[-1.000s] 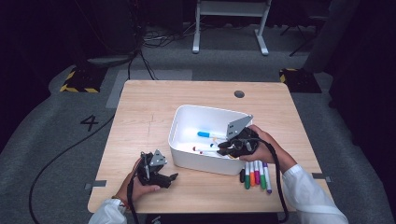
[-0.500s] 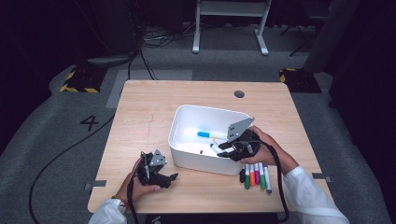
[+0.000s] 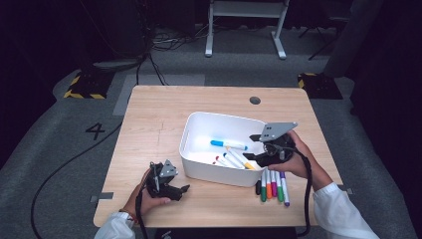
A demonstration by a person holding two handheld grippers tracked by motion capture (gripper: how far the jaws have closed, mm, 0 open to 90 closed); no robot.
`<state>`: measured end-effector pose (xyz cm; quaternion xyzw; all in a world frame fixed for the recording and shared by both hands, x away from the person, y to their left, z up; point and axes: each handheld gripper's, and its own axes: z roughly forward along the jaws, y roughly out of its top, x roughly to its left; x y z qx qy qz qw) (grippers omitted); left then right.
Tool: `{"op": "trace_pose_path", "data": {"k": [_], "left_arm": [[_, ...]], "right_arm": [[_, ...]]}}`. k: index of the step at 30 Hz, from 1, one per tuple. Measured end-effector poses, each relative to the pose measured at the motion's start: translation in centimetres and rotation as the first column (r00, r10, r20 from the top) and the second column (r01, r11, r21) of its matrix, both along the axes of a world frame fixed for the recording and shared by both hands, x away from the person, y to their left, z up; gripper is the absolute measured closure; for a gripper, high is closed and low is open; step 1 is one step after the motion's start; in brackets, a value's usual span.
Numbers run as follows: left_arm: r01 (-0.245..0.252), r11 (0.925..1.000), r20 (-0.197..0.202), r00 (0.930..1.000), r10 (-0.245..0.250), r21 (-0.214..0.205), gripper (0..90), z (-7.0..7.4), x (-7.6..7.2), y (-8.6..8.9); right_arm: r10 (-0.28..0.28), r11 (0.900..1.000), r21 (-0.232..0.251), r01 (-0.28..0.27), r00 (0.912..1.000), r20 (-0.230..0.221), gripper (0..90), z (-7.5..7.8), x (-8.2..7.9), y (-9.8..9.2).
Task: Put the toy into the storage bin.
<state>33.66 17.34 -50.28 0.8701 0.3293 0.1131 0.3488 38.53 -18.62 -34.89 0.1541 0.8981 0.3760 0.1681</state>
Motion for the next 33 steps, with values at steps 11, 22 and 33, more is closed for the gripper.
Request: {"op": "trace_pose_path", "data": {"k": [11, 22, 33], "left_arm": [[0.000, 1.0000, 0.000, 1.0000, 0.000, 0.000, 14.9, 0.0, 0.0, 0.0], [0.000, 1.0000, -0.002, 1.0000, 0.000, 0.000, 14.9, 0.0, 0.0, 0.0], [-0.001, 1.0000, -0.002, 1.0000, 0.001, 0.000, 14.9, 0.0, 0.0, 0.0]], "right_arm": [[-0.184, 0.9766, 0.125, 0.175, 0.9810, 0.061, 33.0, 1.1, -2.3, -7.1], [-0.322, 0.9424, 0.082, 0.324, 0.9459, -0.043, 31.3, -5.5, -2.8, -11.8], [-0.366, 0.9281, 0.017, 0.372, 0.9203, -0.137, 31.0, -11.2, -2.3, -12.3]]}}
